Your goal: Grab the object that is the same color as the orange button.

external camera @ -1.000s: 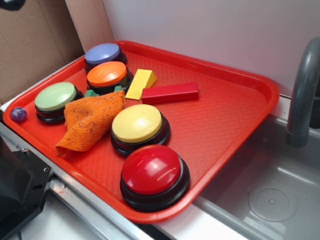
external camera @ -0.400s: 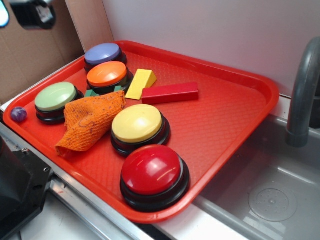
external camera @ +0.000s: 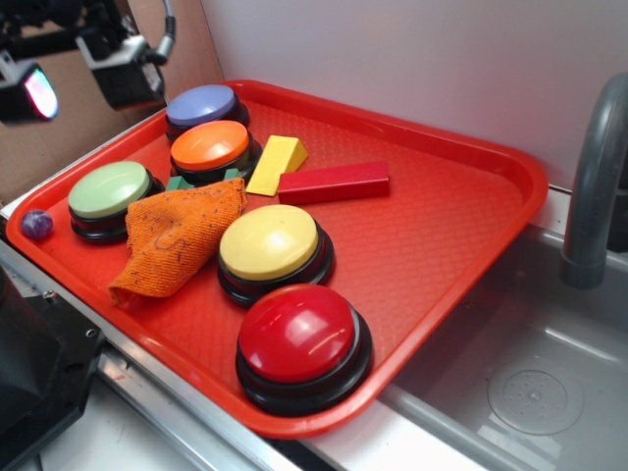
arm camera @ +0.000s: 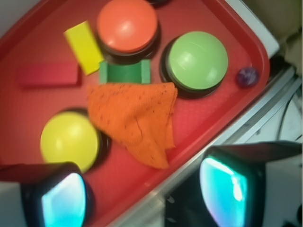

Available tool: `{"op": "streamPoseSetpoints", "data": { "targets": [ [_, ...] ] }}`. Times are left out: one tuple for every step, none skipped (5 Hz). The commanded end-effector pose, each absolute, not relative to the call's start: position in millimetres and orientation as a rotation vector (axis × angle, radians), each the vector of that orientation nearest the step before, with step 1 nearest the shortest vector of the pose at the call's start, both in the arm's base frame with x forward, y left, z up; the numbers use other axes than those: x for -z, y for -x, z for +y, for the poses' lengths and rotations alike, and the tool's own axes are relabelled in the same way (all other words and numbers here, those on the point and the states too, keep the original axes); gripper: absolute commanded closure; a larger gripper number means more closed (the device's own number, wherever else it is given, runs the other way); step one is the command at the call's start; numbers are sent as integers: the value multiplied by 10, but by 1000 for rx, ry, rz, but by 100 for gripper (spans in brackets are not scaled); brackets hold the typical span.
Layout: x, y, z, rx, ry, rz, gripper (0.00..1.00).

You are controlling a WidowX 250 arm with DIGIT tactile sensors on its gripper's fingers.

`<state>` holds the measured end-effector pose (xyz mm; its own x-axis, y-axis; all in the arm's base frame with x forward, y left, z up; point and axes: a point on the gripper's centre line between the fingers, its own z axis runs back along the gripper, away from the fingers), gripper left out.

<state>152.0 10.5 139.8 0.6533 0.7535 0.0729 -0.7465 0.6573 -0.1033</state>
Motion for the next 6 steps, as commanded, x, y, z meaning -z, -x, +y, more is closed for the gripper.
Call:
{"op": "streamPoseSetpoints", "data": {
  "targets": [
    [-1004, -1678, 323, -1055, 123, -119, 0],
    [-844, -1705, 345, -1084, 124, -138, 0],
    [-704, -1727, 369, -1104, 134, -150, 0],
    [-542, -1749, 388, -1115, 144, -152, 0],
    [-416, -1785, 400, -1115, 154, -144, 0],
    [-323, -1812, 393, -1109, 140, -129, 0]
  ]
}}
